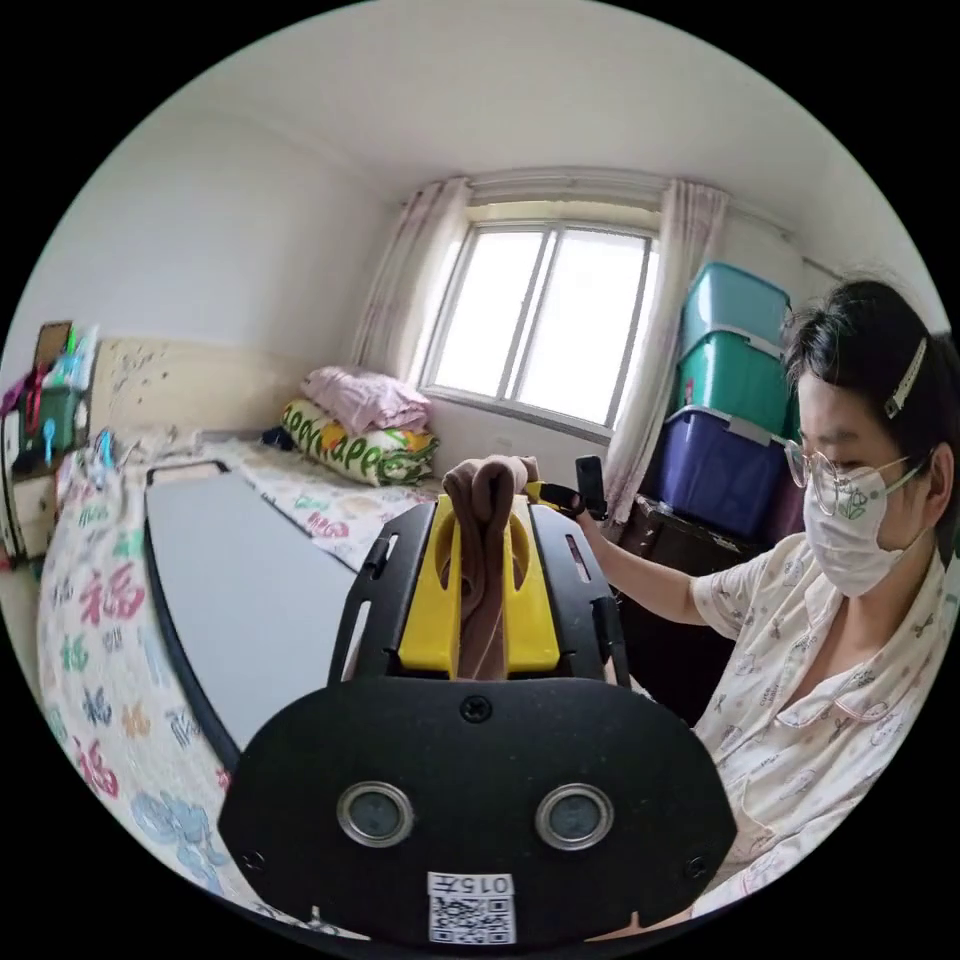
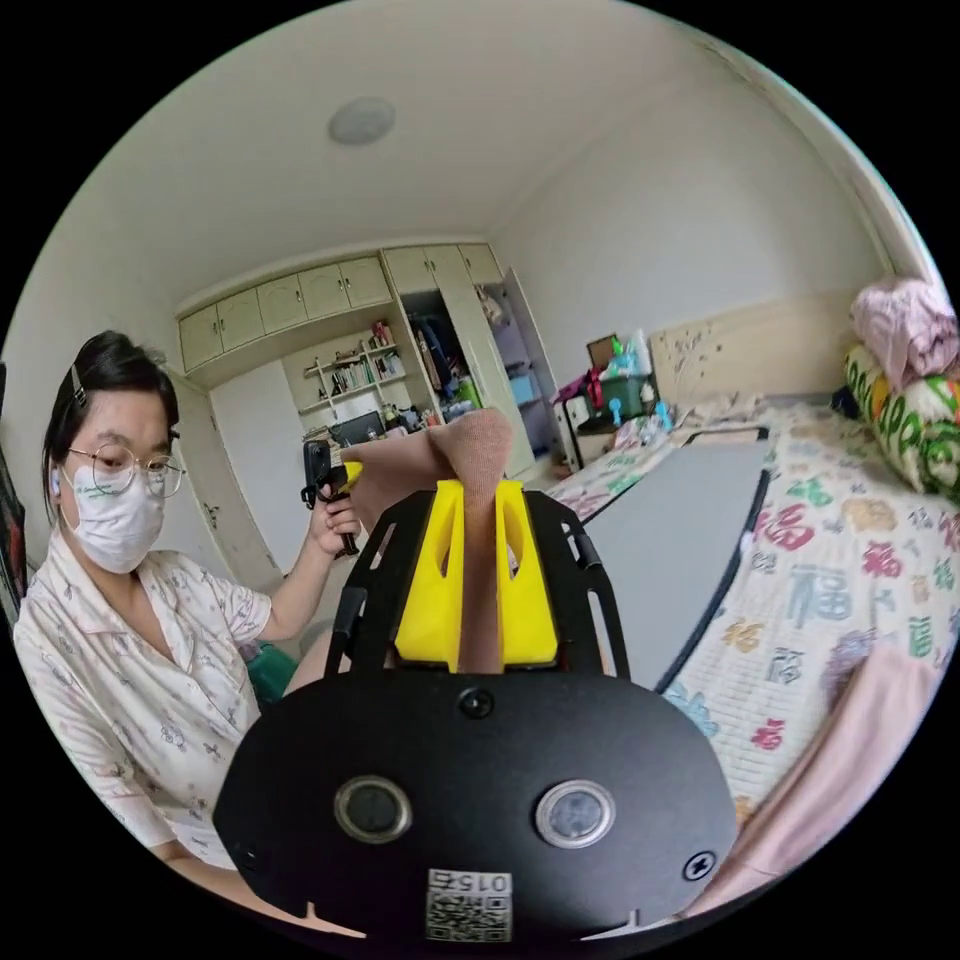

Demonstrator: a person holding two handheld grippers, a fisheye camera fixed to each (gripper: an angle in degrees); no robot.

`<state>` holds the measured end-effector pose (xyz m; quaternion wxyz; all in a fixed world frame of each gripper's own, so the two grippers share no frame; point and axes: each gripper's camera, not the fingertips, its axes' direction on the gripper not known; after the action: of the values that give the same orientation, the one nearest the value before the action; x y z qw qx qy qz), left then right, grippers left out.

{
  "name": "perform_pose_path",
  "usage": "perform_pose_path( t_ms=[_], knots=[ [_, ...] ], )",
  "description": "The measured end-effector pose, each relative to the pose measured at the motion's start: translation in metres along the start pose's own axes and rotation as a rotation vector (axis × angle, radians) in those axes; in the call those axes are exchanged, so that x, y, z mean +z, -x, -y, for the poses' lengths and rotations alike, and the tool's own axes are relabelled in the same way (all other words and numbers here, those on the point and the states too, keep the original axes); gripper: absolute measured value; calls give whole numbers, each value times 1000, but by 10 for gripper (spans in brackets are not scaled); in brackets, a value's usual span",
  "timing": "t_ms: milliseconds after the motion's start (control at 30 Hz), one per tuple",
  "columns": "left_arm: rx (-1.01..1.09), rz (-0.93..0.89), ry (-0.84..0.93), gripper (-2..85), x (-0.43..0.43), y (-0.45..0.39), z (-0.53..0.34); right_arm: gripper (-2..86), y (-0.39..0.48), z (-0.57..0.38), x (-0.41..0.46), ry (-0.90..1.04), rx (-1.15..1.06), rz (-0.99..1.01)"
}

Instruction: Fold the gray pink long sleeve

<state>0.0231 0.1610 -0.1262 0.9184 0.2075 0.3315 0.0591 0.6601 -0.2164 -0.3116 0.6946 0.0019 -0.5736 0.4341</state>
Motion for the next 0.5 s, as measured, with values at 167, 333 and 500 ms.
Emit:
perform_pose_path(
  t_ms=[167,333,500],
  knots=[
    [75,-126,-4,62,89,-43,69,57,34,12,-125,-36,-44,-208],
    [62,-259,21,62,185,-62,101,58,46,15,-202,31,32,-455],
    [16,-378,24,62,261,-76,111,57,67,7,-250,81,52,-699]
  ],
)
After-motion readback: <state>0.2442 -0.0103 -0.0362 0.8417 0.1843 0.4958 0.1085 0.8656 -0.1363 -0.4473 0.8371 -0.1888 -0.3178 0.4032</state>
